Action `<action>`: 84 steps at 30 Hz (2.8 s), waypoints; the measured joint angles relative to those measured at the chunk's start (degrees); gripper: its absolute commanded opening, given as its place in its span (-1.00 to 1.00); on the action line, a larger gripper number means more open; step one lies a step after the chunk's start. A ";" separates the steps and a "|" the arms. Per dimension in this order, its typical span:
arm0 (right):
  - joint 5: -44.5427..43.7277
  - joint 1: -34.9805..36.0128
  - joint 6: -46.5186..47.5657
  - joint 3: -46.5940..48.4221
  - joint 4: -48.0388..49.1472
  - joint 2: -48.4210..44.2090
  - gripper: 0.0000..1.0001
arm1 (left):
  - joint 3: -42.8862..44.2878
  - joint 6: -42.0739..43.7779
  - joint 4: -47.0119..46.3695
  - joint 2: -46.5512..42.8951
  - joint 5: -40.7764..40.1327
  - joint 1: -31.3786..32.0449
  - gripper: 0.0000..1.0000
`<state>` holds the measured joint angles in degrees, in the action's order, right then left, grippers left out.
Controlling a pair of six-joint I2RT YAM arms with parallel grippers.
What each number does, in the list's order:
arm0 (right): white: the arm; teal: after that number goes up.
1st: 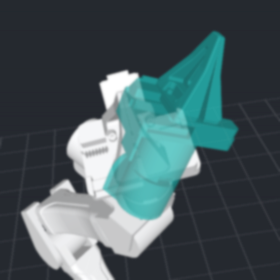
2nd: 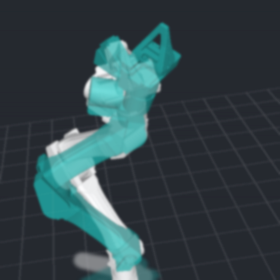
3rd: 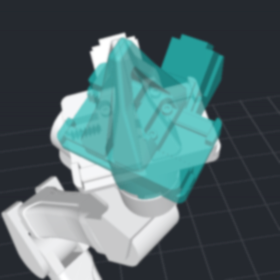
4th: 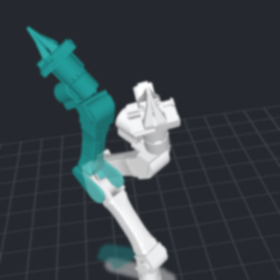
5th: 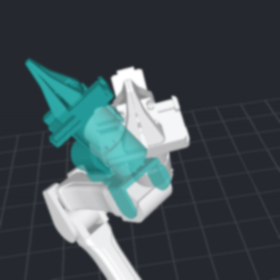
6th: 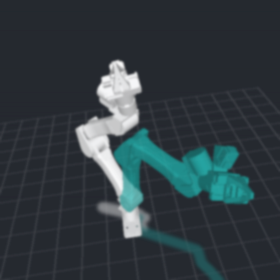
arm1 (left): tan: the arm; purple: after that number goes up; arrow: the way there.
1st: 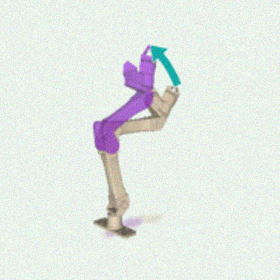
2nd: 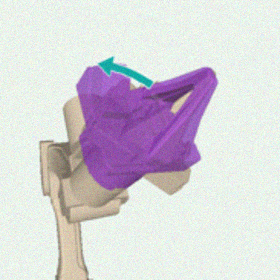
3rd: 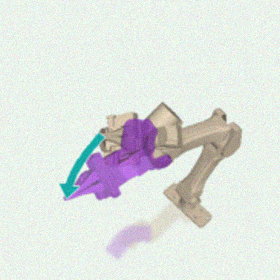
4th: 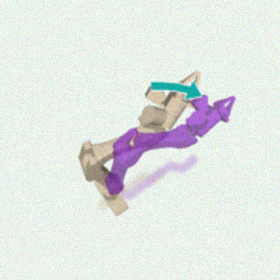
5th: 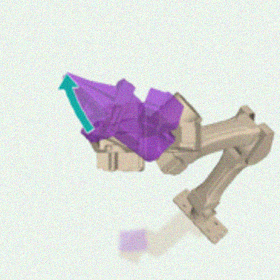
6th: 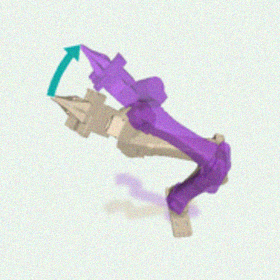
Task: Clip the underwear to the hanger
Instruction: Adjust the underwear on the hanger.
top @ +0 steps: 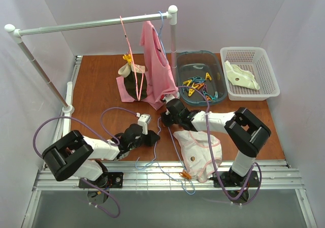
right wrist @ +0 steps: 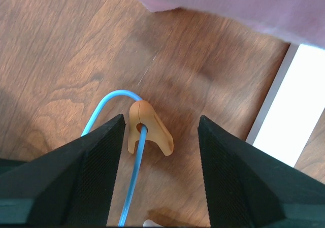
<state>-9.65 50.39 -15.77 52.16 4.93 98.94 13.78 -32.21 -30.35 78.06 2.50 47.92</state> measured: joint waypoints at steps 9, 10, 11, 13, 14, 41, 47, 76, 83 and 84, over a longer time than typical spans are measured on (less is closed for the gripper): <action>1.44 0.02 1.75 0.00 1.14 2.58 -0.56 | 0.66 -0.52 -3.10 3.43 0.04 1.01 -0.78; 1.55 0.02 1.90 0.00 1.31 2.60 -0.60 | 0.76 -0.59 -3.10 3.63 0.02 1.03 -0.82; 1.73 0.02 2.10 0.00 1.31 2.60 -0.63 | 0.96 -0.52 -2.97 3.82 0.02 1.07 -0.86; 1.95 0.02 2.47 -0.02 1.27 2.58 -0.72 | 1.55 -0.59 -2.56 4.35 -0.11 1.07 -0.95; 1.84 0.02 2.45 -0.13 1.27 2.45 -0.73 | 1.97 -0.74 -2.03 4.50 -0.37 1.07 -0.98; -6.29 4.02 -11.30 -7.10 -6.51 -8.94 -0.57 | 3.91 -5.16 1.99 4.17 -0.57 3.41 -1.00; -6.27 6.80 -10.78 -7.08 -11.50 -13.29 -0.17 | 3.93 -5.60 3.19 3.41 -2.56 3.30 -1.00; -11.23 5.22 -1.53 -2.80 5.40 -3.96 -0.11 | 1.88 -4.20 1.33 2.45 -7.63 1.64 -1.00; -10.21 4.70 -1.29 -0.92 8.85 2.12 -0.12 | 1.68 -4.02 0.96 2.45 -7.45 1.57 -1.00; -10.12 4.61 -1.22 -0.87 9.07 2.36 -0.12 | 1.64 -4.02 0.90 2.45 -7.41 1.55 -1.00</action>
<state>-19.77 55.00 -16.99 51.29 14.00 101.30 15.42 -36.23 -29.45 80.51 -4.91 49.47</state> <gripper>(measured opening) 0.442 0.005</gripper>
